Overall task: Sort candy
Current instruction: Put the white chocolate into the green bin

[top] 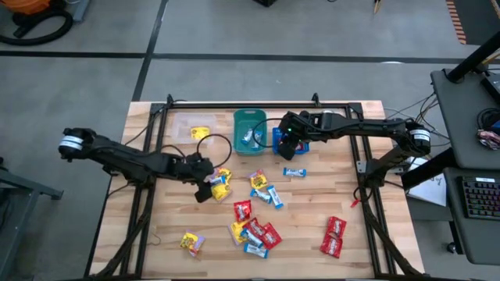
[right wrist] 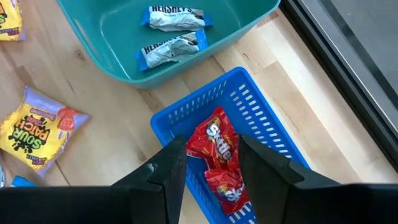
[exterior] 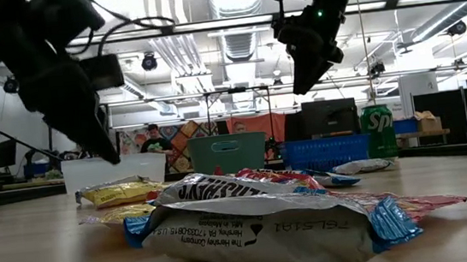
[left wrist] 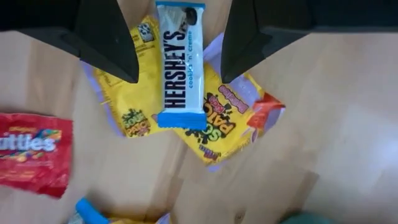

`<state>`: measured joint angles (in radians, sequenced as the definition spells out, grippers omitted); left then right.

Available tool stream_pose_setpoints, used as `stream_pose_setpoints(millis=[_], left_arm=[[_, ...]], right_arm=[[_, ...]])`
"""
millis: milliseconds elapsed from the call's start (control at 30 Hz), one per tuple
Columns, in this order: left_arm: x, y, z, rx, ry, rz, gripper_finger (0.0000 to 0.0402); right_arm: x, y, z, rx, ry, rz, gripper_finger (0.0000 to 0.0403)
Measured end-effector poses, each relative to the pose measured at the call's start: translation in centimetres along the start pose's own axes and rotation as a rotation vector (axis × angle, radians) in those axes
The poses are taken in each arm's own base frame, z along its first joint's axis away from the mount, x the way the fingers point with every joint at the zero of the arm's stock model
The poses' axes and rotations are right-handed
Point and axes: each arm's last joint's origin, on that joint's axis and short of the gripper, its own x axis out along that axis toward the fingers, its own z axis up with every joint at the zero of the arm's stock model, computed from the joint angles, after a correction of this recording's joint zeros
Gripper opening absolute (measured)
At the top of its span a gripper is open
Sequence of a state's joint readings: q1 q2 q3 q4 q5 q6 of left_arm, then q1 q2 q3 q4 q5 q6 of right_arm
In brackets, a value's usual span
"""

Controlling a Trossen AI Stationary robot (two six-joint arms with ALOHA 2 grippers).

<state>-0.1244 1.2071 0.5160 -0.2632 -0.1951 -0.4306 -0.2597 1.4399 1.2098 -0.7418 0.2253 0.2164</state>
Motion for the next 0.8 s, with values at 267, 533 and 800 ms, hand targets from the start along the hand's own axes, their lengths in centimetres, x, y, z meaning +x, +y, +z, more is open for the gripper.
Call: stream_pose_setpoints(millis=[267, 533, 800], left_arm=[[2.3, 0.0, -1.6, -0.003, 0.091, 0.037, 0.0208], [3.2, -0.2, -1.7, 0.008, 0.130, 0.053, 0.0185], [3.1, -0.2, -1.8, 0.009, 0.135, 0.055, 0.0094]], right_arm=[[0.0, 0.0, 0.0, 0.000, 0.000, 0.000, 0.0137], [0.0, 0.0, 0.0, 0.000, 0.000, 0.000, 0.0137], [0.0, 0.0, 0.0, 0.000, 0.000, 0.000, 0.0137]])
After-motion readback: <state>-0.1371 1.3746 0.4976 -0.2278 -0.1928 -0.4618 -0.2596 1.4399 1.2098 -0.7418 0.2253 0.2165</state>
